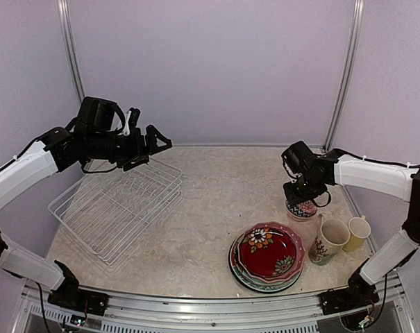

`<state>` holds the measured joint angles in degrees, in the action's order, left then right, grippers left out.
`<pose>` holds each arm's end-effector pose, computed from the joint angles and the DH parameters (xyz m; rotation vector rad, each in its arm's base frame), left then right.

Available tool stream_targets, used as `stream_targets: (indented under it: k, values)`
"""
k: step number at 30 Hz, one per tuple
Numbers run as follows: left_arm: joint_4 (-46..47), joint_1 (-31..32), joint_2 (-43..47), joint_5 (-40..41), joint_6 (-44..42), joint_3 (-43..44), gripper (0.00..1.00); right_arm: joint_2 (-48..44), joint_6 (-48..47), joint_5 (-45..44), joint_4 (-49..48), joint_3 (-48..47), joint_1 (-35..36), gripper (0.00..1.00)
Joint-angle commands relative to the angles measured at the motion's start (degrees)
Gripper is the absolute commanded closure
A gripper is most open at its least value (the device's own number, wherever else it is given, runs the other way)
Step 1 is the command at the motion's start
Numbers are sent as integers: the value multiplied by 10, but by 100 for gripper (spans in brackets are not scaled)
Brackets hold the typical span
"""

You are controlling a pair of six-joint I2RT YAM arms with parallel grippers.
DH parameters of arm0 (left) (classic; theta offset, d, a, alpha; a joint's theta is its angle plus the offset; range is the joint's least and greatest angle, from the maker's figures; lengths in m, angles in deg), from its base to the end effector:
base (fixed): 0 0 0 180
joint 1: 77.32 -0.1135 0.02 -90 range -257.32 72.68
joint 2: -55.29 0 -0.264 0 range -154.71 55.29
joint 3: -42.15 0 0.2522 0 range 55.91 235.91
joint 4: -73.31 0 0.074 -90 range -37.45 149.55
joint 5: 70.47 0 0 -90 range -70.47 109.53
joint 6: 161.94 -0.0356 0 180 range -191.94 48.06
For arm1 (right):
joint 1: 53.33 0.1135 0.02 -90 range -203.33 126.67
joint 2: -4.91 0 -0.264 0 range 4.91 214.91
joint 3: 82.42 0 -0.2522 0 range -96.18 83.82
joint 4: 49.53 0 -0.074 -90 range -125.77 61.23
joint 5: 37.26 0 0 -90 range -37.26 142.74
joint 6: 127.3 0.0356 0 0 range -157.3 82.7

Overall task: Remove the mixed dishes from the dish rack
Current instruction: Place the bowl in the bowl.

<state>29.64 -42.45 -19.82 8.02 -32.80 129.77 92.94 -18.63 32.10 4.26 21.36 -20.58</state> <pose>0.2351 -0.1725 0.3669 0.0441 2.2614 -0.9482 0.2609 0.1529 0.2280 -0.2171 2.5933 -0.1827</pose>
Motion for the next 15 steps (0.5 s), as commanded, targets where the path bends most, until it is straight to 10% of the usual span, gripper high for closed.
stream_targets:
  k: [1, 15]
  values:
    - [-41, 3, 38, 50, -37, 32, 1, -70, -19, -17, 7, -22, -4, 48]
    - [-70, 3, 159, 181, -103, 61, 1, -336, -85, 57, -106, 10, -3, 2]
